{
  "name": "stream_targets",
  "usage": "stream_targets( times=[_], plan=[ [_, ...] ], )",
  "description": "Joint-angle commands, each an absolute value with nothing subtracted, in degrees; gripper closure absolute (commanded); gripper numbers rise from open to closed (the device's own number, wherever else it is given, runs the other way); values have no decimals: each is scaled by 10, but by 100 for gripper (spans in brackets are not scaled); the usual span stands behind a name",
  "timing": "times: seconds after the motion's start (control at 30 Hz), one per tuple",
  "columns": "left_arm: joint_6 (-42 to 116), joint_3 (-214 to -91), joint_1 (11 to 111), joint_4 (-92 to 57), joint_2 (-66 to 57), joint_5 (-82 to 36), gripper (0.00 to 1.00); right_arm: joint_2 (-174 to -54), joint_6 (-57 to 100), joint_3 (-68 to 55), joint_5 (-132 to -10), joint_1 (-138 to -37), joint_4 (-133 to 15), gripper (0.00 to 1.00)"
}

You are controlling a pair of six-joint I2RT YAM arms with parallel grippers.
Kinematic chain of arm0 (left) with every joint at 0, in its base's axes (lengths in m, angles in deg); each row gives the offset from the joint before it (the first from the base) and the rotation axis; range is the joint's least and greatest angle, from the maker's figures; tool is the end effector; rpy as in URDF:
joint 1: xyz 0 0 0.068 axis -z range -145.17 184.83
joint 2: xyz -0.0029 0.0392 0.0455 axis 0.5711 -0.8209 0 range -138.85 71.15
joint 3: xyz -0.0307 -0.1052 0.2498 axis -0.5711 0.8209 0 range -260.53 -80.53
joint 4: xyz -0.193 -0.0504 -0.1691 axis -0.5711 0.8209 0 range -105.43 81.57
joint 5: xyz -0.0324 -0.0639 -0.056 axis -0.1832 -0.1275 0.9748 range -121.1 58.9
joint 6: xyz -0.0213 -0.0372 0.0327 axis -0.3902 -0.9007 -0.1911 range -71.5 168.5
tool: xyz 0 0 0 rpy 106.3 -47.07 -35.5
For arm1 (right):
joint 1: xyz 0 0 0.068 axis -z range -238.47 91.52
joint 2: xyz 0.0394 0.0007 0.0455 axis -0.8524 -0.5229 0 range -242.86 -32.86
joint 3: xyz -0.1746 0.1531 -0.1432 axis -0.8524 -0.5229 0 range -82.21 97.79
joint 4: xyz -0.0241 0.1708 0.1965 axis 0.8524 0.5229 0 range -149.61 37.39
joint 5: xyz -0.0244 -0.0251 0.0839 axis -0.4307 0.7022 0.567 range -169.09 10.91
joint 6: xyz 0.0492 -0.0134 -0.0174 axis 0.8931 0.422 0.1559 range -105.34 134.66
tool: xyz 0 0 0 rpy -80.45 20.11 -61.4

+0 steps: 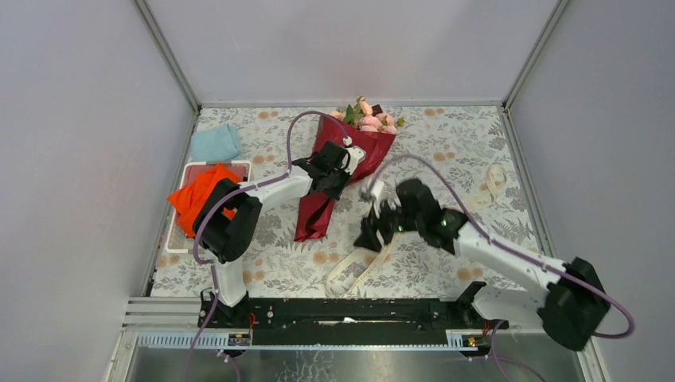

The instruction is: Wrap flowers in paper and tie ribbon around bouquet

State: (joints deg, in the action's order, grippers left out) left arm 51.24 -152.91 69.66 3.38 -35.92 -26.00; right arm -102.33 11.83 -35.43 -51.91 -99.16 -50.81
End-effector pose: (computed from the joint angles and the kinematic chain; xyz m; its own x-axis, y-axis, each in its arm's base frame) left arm 0.3250 -0.2301 0.1878 -0.6298 0.4962 -0.5976 0.6432 0.7645 -0.0431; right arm 0.1917 0.1863 0.2664 -0.3524 -0.3609 -0.8635 -0.8938 0.4032 0.1962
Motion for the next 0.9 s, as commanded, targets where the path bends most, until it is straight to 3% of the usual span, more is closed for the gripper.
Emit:
stream_targets(
  times=[0.0,0.1,0.33,0.47,0.53,0.6,0.7,0.77,0.87],
  plan=[
    [520,-1523,694,24,-339,-248,100,-949,94,-529,-391,-1058,-745,34],
    [521,-1525,694,25,-340,-249,100,-947,0,-564,-423,-1134,-742,30],
    [520,-1523,694,27,-341,-253,100,-1081,-146,-475,-499,-1201,-609,18],
    [523,-1522,693,29,-339,-256,100,-1133,-193,-440,-497,-1205,-561,21],
    [528,-1522,693,29,-338,-258,100,-1161,-221,-424,-501,-1205,-524,27],
    [531,-1524,693,31,-336,-260,100,-1184,-238,-412,-504,-1206,-490,39],
    [533,-1529,691,36,-334,-260,100,-1196,-238,-398,-527,-1205,-457,81],
    [533,-1528,690,39,-330,-258,100,-1185,-229,-391,-559,-1190,-444,98],
    [536,-1523,688,48,-323,-252,100,-1155,-165,-395,-531,-1099,-486,100]
  ],
)
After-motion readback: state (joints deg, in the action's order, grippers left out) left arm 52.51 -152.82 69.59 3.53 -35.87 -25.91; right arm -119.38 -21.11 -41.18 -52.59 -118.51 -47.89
